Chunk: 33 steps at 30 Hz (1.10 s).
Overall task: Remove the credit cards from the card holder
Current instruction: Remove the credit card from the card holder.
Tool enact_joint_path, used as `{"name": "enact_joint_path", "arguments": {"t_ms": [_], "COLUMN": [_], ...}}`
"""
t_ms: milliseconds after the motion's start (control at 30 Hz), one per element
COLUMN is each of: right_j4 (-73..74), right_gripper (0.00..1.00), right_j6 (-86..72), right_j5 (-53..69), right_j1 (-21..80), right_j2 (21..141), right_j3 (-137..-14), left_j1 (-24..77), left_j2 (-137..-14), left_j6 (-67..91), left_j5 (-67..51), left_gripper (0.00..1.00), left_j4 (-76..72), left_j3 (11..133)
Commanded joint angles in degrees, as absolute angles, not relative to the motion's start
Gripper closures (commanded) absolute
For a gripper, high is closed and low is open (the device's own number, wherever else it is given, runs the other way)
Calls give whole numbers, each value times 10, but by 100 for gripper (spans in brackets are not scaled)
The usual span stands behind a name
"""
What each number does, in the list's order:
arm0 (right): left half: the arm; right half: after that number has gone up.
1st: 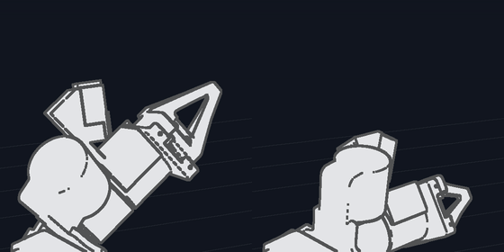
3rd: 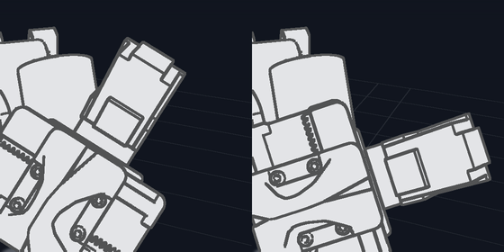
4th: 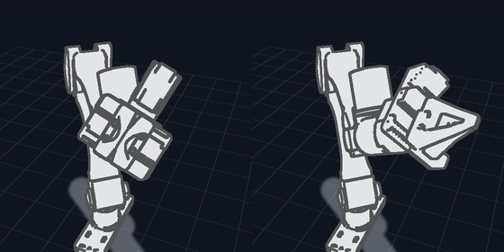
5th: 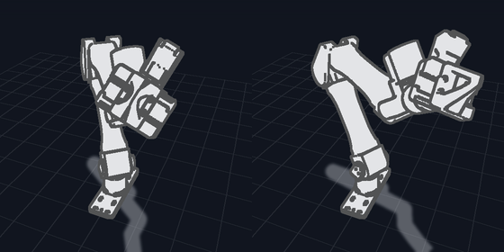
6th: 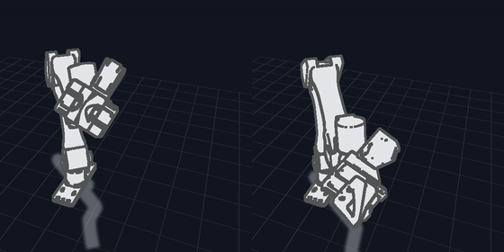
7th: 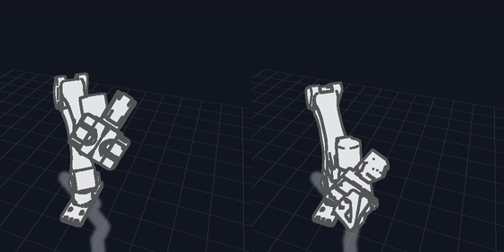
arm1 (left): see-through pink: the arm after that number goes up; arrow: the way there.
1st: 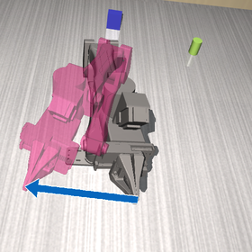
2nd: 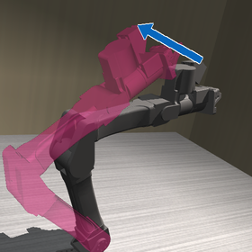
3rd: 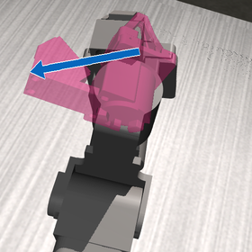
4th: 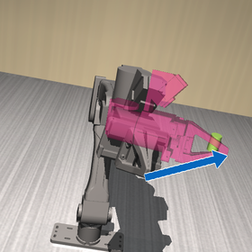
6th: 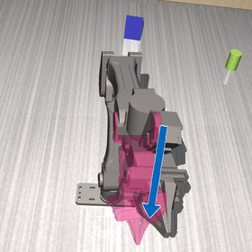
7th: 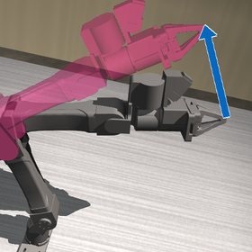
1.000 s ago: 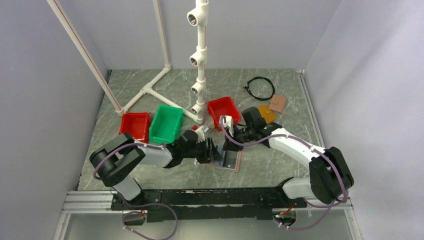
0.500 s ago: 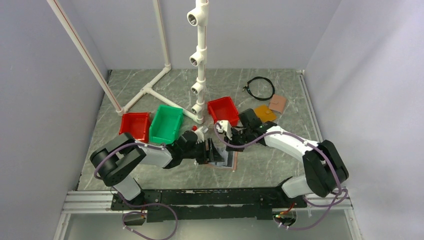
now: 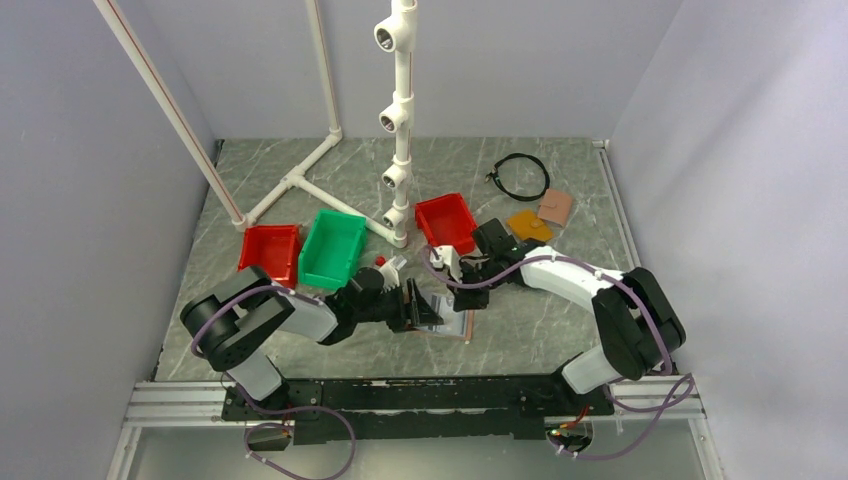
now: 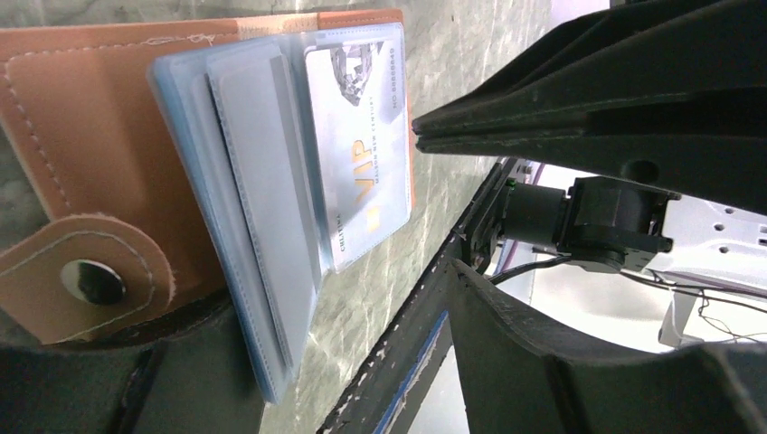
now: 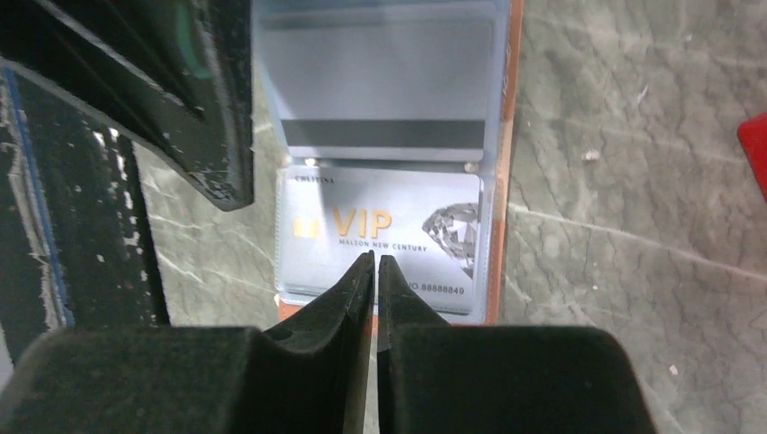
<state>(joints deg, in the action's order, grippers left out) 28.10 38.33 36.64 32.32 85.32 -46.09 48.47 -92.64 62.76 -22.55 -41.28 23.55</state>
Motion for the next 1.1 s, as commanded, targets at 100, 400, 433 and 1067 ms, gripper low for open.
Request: {"name": "enact_joint_path", "arguments": {"t_ms": [100,400,433,1067], "right_j4": [274,273,273,280], "right_gripper": [89,89,89,89], "right_j6": [326,300,299,300], "right_j5": [443,394,390,381], "right_j1": [322,322,322,322], "right_j2": [862,895,896,906], "right_j3": [-491,-500,-500,-505], "left_j1": [468,462,461,454], "left_j2": [-928,-921,-917,-886], "left_j6": [682,708,707,711], "left_j5": [-236,-211,-210,-186], "left_gripper": [34,46,47,60], "left_j4": [-513,-545,-542,-554], "left_j3": [203,176,175,153]}}
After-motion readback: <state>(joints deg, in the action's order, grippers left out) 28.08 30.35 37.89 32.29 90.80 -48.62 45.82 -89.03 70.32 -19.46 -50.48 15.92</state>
